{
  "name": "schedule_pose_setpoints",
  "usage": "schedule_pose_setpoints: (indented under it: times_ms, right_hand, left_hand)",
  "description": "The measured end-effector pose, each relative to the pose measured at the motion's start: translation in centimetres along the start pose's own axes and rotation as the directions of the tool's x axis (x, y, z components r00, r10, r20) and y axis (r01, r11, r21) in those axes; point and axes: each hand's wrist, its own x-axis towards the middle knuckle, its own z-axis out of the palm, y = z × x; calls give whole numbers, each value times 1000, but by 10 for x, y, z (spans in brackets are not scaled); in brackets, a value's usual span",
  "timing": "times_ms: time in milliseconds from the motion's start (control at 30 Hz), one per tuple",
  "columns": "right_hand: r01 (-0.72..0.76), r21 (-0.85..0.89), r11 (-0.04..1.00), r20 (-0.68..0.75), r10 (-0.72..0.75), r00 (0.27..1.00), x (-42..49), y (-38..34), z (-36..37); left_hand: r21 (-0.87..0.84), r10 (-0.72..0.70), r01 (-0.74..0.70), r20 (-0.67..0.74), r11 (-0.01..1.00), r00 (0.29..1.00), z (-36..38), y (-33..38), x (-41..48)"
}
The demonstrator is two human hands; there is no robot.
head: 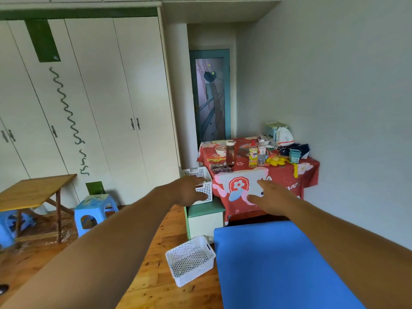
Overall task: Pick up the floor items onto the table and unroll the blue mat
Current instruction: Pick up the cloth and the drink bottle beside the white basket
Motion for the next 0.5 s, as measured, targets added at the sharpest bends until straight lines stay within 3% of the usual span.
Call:
schedule_pose_setpoints:
  times_ms: [267,500]
  right_hand:
    - [-34,-1,999,-32,34,999,125,-33,9]
    - [-33,26,999,-44,34,998,207,-27,8]
  left_hand:
    - [36,18,-17,-3,999,1000,-33,-76,105]
    - [79,28,-32,52,996,998,-31,-93,194]
